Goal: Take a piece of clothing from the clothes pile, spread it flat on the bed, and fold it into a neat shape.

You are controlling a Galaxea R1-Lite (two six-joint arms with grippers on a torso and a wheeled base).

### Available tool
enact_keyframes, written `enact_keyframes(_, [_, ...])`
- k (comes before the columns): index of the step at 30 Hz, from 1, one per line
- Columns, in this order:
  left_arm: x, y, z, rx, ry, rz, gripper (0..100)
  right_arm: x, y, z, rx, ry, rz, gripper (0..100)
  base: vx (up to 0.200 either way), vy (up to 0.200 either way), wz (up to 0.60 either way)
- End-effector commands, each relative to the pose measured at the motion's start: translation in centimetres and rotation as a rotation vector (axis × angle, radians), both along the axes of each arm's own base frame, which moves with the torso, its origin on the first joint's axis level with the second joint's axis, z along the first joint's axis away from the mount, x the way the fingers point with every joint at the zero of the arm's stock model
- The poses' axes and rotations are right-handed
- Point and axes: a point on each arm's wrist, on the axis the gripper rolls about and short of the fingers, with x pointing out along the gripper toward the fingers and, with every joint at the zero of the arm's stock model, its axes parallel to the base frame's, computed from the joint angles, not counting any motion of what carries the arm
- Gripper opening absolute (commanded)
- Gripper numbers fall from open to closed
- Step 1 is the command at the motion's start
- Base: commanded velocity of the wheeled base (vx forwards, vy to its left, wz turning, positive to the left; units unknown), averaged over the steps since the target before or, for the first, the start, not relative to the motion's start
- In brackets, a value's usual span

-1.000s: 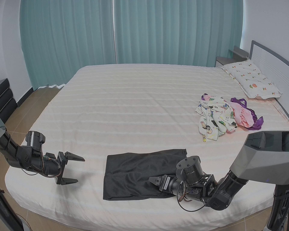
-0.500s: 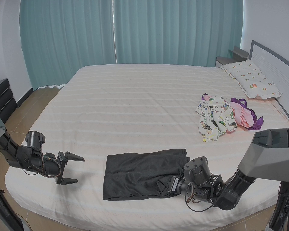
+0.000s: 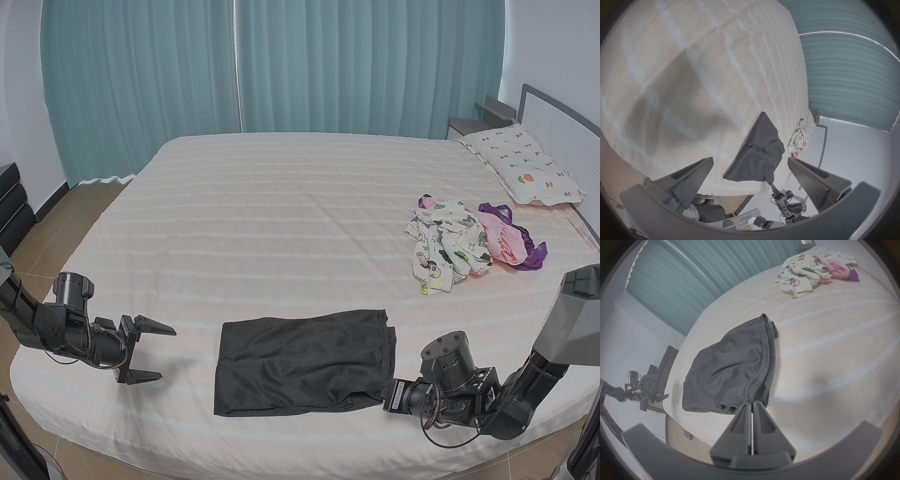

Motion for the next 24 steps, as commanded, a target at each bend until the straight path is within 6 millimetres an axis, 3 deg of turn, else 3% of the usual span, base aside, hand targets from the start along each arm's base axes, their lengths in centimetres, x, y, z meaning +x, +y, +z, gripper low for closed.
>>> enact_keyframes(1, [0.0, 0.0, 0.0, 0.0, 0.001, 0.001, 100, -0.1, -1.2, 0.7, -0.023, -0.024, 0.002, 0, 0.0, 0.0, 0.0])
enact_keyframes(6, [0.0, 0.0, 0.0, 0.0, 0.001, 0.001, 100, 0.0, -2.5, 0.6, -0.088, -0.036, 0.041, 0, 0.0, 0.0, 0.0])
enact_keyframes(24, [0.0, 0.0, 0.0, 0.0, 0.001, 0.001, 100, -0.5, -3.7, -2.4, -0.186, 0.067, 0.082, 0, 0.0, 0.0, 0.0])
